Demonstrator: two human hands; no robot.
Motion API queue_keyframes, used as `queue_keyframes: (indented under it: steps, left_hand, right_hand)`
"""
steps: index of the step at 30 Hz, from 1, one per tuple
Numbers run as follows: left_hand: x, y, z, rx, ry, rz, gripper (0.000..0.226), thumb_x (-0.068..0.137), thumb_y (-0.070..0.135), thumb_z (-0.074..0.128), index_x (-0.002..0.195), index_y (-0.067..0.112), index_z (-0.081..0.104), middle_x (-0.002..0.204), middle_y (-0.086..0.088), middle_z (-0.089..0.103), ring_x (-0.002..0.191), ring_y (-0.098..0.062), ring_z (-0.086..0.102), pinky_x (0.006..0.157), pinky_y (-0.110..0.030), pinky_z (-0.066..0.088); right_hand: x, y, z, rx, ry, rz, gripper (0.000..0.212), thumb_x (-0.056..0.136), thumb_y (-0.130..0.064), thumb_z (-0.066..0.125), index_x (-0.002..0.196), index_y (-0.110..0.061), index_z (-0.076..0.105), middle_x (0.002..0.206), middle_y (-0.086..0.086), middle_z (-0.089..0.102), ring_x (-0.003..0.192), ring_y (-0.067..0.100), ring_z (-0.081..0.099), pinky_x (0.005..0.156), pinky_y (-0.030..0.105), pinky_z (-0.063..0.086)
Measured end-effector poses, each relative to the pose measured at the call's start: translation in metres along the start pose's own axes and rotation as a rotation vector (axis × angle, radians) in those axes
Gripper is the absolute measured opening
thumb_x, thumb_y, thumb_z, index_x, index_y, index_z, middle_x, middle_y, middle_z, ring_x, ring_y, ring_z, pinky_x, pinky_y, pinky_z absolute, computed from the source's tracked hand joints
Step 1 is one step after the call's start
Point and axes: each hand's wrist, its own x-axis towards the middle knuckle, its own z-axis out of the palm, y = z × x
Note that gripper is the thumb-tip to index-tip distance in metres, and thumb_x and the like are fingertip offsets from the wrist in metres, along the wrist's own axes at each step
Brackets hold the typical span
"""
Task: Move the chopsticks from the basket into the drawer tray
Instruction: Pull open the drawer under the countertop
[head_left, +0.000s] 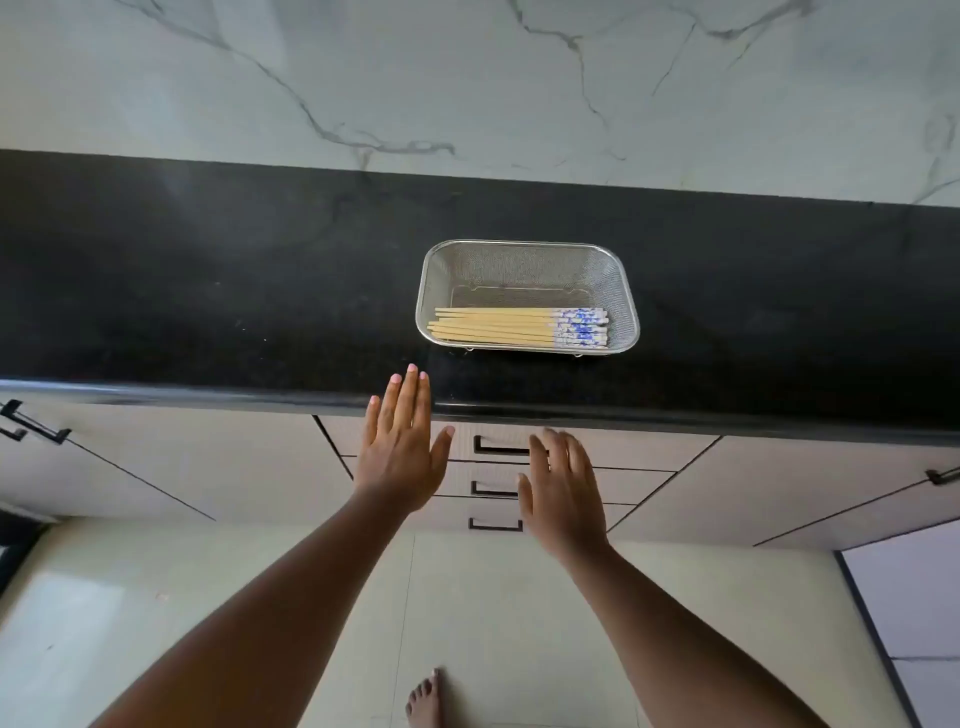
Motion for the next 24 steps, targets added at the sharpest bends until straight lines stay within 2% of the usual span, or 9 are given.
queue_keyframes:
  steps: [3,8,13,15,18,24]
  left_hand:
    - [0.007,-0.005,0.010,0.029,-0.024,-0.007,0.069,0.100,0.050,0.019,0.154,0.014,-0.004,0.162,-0.005,-0.009,0.147,-0.021,-0.015,0.118,-0.039,-0.008]
    - [0.007,-0.009,0.028,0.032,-0.055,0.000,0.064,0.101,0.043,0.018,0.153,0.019,-0.011,0.162,-0.005,-0.014,0.147,-0.022,-0.017,0.119,-0.040,-0.008]
    - [0.006,-0.009,0.034,0.005,-0.019,0.007,0.064,0.101,0.042,0.019,0.153,0.018,-0.010,0.161,-0.005,-0.014,0.147,-0.022,-0.017,0.119,-0.039,-0.007]
    - [0.004,-0.012,0.034,0.011,-0.019,0.019,0.063,0.102,0.042,0.018,0.153,0.018,-0.009,0.161,-0.004,-0.013,0.147,-0.022,-0.016,0.119,-0.039,-0.007]
    - [0.003,-0.014,0.033,0.006,0.001,0.032,0.062,0.102,0.042,0.019,0.154,0.018,-0.005,0.162,-0.004,-0.008,0.148,-0.021,-0.012,0.119,-0.038,-0.006]
    - [0.003,-0.013,0.033,-0.011,0.001,0.016,0.061,0.102,0.042,0.019,0.154,0.018,-0.004,0.162,-0.004,-0.009,0.148,-0.021,-0.013,0.119,-0.037,-0.008]
  right_hand:
    - [0.008,-0.001,0.018,0.017,-0.059,-0.023,0.042,0.088,-0.027,0.055,0.124,-0.005,0.057,0.124,0.012,0.061,0.117,0.031,0.053,0.104,0.040,0.043]
    - [0.035,0.000,0.044,-0.021,-0.158,-0.065,0.036,0.085,-0.014,0.057,0.119,-0.002,0.060,0.113,0.013,0.066,0.107,0.030,0.060,0.101,0.038,0.045]
    - [0.058,0.006,0.060,-0.044,-0.270,-0.054,0.027,0.089,-0.006,0.046,0.113,-0.006,0.059,0.110,0.010,0.066,0.104,0.028,0.059,0.095,0.035,0.043]
    - [0.059,0.008,0.065,-0.031,-0.282,-0.028,0.027,0.089,-0.003,0.047,0.112,-0.005,0.059,0.108,0.011,0.066,0.101,0.029,0.060,0.090,0.034,0.045]
    - [0.066,0.006,0.064,-0.039,-0.316,0.012,0.021,0.084,0.003,0.048,0.097,-0.005,0.063,0.095,0.012,0.070,0.089,0.029,0.064,0.072,0.032,0.045]
    - [0.052,0.002,0.053,-0.122,-0.368,0.015,0.014,0.088,-0.012,0.060,0.078,-0.013,0.069,0.073,0.006,0.074,0.069,0.023,0.070,0.056,0.025,0.045]
